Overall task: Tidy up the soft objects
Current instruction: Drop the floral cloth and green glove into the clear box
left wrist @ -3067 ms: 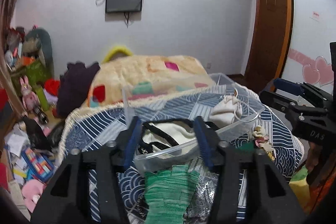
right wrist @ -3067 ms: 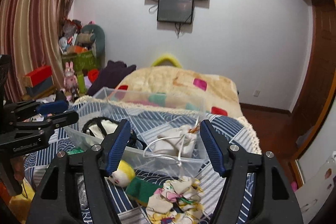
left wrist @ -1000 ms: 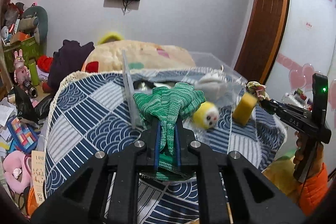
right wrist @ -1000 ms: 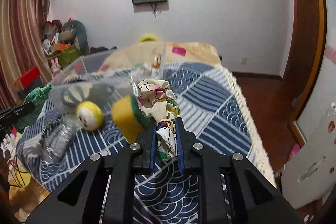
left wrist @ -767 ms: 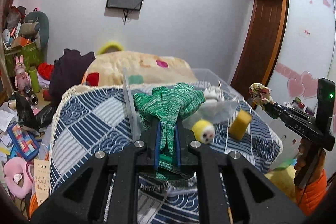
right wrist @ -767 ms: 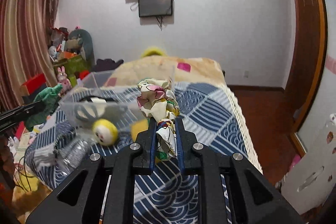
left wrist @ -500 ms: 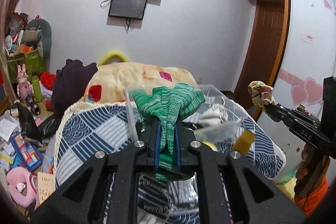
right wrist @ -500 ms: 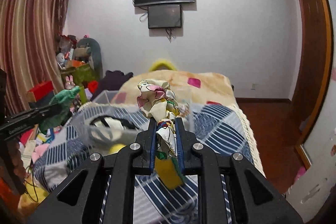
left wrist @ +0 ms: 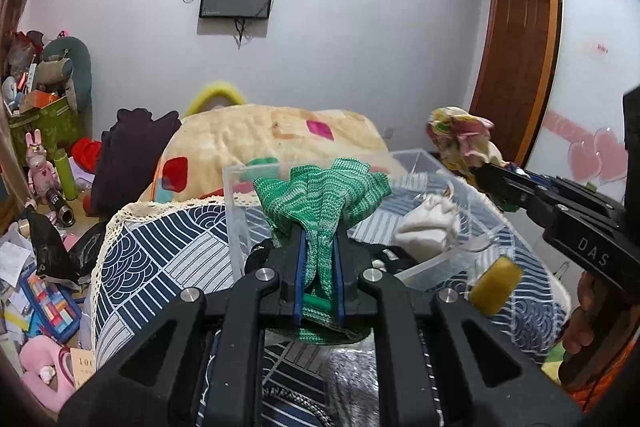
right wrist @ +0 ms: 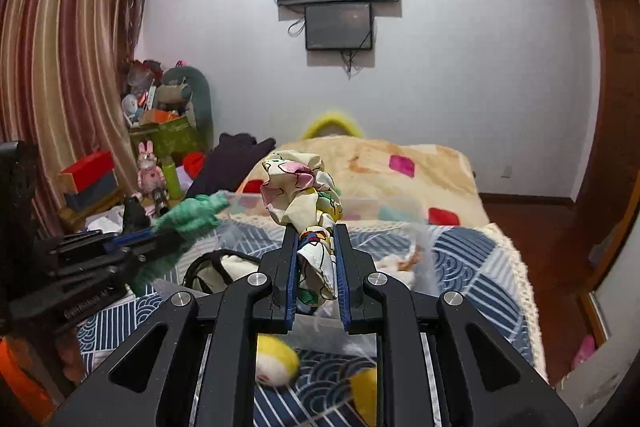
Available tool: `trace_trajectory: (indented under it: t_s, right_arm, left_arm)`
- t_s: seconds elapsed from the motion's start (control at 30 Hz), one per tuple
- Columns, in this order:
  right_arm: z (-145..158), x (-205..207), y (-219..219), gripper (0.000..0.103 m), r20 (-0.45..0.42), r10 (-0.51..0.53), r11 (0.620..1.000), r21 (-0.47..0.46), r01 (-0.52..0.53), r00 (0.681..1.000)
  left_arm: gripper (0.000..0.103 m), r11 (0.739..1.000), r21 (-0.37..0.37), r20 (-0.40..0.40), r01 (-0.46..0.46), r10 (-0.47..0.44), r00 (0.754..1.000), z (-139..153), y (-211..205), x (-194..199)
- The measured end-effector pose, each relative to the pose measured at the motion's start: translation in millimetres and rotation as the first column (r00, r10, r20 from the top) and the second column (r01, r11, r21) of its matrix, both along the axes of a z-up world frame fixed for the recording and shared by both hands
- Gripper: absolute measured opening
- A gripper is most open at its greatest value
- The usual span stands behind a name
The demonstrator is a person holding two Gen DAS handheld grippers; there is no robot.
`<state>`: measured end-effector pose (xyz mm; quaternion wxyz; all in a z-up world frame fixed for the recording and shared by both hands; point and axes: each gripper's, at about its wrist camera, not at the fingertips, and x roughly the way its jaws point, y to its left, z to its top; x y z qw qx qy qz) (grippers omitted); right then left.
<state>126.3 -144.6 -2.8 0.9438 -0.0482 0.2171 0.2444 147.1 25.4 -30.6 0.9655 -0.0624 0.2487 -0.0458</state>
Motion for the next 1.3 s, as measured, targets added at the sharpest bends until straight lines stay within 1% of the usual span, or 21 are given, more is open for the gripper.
trace_trajectory:
  t_s: [0.17, 0.3, 0.47, 0.67, 0.77, 0.87, 0.93, 0.97, 1.03, 1.17, 1.3]
  right_arm:
    - [-16.5, 11.7, 21.2, 0.015, -0.040, 0.005, 0.998, -0.057, -0.007, 0.999]
    - [-26.8, 22.5, 29.6, 0.015, -0.074, -0.007, 0.996, -0.087, 0.000, 0.997]
    - [-37.6, 34.3, 31.6, 0.015, -0.121, -0.018, 0.994, -0.110, 0.004, 0.993]
    - [-43.0, 37.4, 31.5, 0.016, -0.165, -0.012, 0.993, -0.119, -0.008, 0.986]
    - [-42.5, 35.1, 31.3, 0.017, -0.166, -0.010, 0.993, -0.120, -0.010, 0.986]
    - [-40.7, 32.0, 28.8, 0.023, -0.161, -0.004, 0.993, -0.118, -0.015, 0.987]
    - [-38.5, 29.1, 27.7, 0.032, -0.152, -0.002, 0.993, -0.117, -0.016, 0.988]
    - [-37.9, 27.7, 26.2, 0.034, -0.146, -0.001, 0.993, -0.116, -0.016, 0.989]
    - [-34.0, 24.2, 23.0, 0.041, -0.130, -0.002, 0.994, -0.112, -0.013, 0.991]
    - [-24.7, 17.6, 14.9, 0.044, -0.102, -0.002, 0.996, -0.093, -0.007, 0.995]
    - [-13.1, 8.6, 4.5, 0.049, -0.068, -0.004, 0.998, -0.068, 0.000, 0.998]
  left_arm:
    - [0.011, 1.000, -0.001, -0.047, -0.001, 0.001, 0.999, -13.5, -1.0, 18.7]
    - [0.011, 1.000, -0.008, -0.073, 0.005, -0.006, 0.997, -20.7, -2.7, 34.6]
    - [0.011, 1.000, -0.015, -0.093, 0.014, -0.015, 0.996, -25.6, -5.8, 46.0]
    - [0.012, 1.000, 0.015, -0.099, 0.017, -0.016, 0.995, -27.8, -9.5, 48.8]
    - [0.018, 1.000, 0.017, -0.110, 0.008, -0.006, 0.994, -29.3, -8.6, 49.6]
    - [0.029, 1.000, -0.001, -0.122, -0.005, 0.005, 0.993, -30.1, -4.1, 48.2]
    - [0.042, 1.000, -0.028, -0.128, -0.012, 0.008, 0.992, -30.1, 1.1, 46.1]
    - [0.044, 0.999, -0.040, -0.126, -0.011, 0.006, 0.992, -29.6, 3.4, 43.9]
    - [0.050, 0.999, -0.034, -0.121, -0.013, 0.009, 0.993, -27.8, 4.2, 39.4]
    - [0.053, 1.000, 0.000, -0.099, -0.017, 0.017, 0.995, -21.3, 1.9, 26.9]
    - [0.057, 1.000, -0.006, -0.074, -0.015, 0.015, 0.997, -10.9, 4.9, 14.1]
